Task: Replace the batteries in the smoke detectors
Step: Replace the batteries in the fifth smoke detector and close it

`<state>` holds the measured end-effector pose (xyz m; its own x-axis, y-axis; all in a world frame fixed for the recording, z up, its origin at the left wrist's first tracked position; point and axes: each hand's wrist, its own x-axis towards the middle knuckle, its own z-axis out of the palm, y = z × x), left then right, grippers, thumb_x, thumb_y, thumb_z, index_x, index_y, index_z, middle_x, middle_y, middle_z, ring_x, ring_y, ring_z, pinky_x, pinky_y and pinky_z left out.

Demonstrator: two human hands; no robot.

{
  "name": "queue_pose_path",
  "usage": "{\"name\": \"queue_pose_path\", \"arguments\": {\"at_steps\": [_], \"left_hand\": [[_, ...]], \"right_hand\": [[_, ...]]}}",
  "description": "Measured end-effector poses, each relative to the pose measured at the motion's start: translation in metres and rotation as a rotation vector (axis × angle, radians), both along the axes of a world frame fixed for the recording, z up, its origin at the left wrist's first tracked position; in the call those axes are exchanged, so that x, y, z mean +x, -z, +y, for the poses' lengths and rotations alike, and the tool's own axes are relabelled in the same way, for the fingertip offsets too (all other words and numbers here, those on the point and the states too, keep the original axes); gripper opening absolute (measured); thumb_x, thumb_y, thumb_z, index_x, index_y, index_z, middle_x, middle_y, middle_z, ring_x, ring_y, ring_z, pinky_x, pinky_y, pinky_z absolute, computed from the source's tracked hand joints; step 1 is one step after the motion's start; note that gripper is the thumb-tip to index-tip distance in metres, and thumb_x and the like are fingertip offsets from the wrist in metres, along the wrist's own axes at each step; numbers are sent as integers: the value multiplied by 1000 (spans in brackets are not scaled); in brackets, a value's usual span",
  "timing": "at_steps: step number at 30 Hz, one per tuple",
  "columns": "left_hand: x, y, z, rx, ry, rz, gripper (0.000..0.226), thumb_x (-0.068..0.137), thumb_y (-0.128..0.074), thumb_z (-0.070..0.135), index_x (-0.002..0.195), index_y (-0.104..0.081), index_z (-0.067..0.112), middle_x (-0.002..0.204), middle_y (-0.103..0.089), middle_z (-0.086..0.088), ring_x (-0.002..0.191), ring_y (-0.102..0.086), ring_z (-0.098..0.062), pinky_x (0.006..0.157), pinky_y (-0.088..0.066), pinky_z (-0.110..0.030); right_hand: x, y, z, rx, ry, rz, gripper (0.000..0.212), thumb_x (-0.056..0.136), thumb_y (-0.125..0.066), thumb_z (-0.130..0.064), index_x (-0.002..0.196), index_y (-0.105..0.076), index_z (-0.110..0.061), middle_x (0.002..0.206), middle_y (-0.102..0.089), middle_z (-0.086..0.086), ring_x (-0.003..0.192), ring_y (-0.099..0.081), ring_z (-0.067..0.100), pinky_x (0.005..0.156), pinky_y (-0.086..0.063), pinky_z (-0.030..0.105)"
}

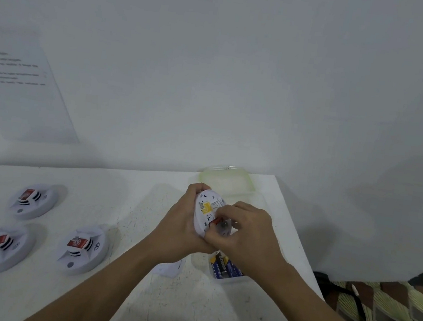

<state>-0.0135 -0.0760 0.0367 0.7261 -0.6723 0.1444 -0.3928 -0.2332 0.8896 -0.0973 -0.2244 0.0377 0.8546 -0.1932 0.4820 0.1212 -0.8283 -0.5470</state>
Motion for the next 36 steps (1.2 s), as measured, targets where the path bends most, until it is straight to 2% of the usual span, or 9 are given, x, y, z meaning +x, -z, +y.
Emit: {"name": "queue_pose_path", "arguments": {"at_steps": [5,12,15,19,22,25,29,34,36], "left_hand": [[2,2,-3,-5,1,7,85,61,-92,2,126,-42,21,107,-67,10,95,-70,-16,78,-60,-46],[9,-2,2,-52,-19,70,86,59,-94,-2,125,-47,23,108,-67,20,101,-68,-7,79,-59,-25],[11,-8,5,-31,23,68,86,60,-94,-3,125,-47,27,109,-66,22,102,-67,-5,79,-58,-21],[9,-19,9,-7,103,77,89,62,-94,0,131,-45,28,113,-66,16,108,-67,-12,81,-59,-25],[7,-25,9,-6,151,64,91,64,-92,0,135,-43,28,117,-65,17,112,-65,-12,83,-58,-23],[8,-30,14,-1,136,46,92,65,-93,1,136,-43,30,120,-62,20,116,-62,-8,82,-58,-21],[9,-28,25,14,81,1,94,64,-95,7,137,-41,33,125,-58,23,122,-57,-3,85,-56,-18],[6,-17,37,16,21,-21,97,63,-95,10,139,-40,33,128,-58,23,121,-57,0,89,-57,-21],[5,-13,38,-4,6,-11,96,63,-95,8,139,-41,32,129,-58,21,122,-57,0,88,-56,-20]], "right_hand": [[-2,4,-8,39,-29,-29,37,79,-60,-46,95,-80,-20,82,-74,-2,74,-67,9,60,-58,32],[-1,12,-17,-52,-106,-74,35,91,-56,-49,106,-77,-25,105,-69,-9,115,-56,11,90,-53,32],[0,3,-30,-21,-261,6,36,92,-58,-52,112,-75,-28,111,-62,-14,116,-48,6,93,-47,28],[2,-6,-41,-118,-388,80,26,94,-62,-45,116,-70,-36,112,-55,-14,117,-45,7,94,-46,38],[5,-10,-41,-103,-383,53,23,95,-61,-40,113,-73,-33,108,-56,-13,114,-46,8,92,-46,34],[1,-14,-38,205,-342,23,14,96,-63,-27,105,-71,-34,105,-63,-16,108,-56,11,88,-49,27],[-9,-7,-46,577,-142,-1,15,99,-59,-22,105,-69,-31,95,-72,-10,92,-69,12,86,-55,40],[-20,19,-56,323,-45,249,16,98,-61,-25,110,-61,-35,76,-70,-10,65,-63,4,61,-45,14],[-22,31,-54,158,-47,375,9,96,-63,-31,105,-62,-36,77,-65,-17,68,-59,-2,71,-44,19]]}}
